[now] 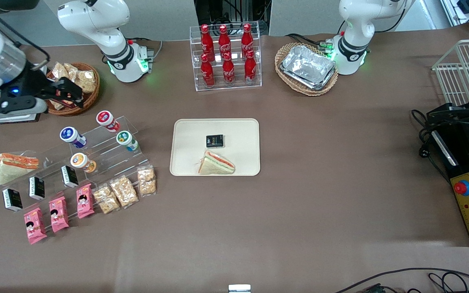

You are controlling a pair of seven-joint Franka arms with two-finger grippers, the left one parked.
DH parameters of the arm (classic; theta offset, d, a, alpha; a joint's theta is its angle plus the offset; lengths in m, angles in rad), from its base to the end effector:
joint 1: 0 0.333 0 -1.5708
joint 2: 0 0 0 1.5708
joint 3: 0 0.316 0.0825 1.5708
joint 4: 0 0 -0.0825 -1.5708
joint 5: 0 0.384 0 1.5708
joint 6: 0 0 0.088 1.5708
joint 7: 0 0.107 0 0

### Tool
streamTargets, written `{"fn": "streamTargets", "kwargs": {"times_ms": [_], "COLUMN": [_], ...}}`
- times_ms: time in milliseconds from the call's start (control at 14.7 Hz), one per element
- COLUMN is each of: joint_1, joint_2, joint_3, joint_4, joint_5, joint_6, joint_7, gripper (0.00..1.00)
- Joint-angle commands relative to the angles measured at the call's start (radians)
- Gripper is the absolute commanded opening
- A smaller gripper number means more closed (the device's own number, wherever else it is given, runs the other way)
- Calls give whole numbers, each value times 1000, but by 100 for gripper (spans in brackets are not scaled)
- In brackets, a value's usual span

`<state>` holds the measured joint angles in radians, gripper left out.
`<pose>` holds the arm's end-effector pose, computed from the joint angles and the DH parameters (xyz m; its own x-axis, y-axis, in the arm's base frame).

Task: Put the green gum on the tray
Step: 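Move the right gripper over the acrylic rack of small bottles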

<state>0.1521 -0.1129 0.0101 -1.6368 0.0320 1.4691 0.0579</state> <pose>0.5008 0.0860 0.6451 0.9927 0.1070 -0.0564 0.1056 -0.9940 -0.0276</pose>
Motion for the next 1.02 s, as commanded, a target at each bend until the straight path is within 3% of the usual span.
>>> {"fn": "streamTargets", "kwargs": {"times_ms": [0,272,951], "joint_1": [15,15,17], "joint_2": [-95,-189,-166], "joint_3": [-6,-6,-6], "joint_4": [-179,-409,-761], "joint_5": [8,8,6], "joint_6": [81,259,693], "joint_7": [-15,-41,-101], "gripper": [100,100,100]}}
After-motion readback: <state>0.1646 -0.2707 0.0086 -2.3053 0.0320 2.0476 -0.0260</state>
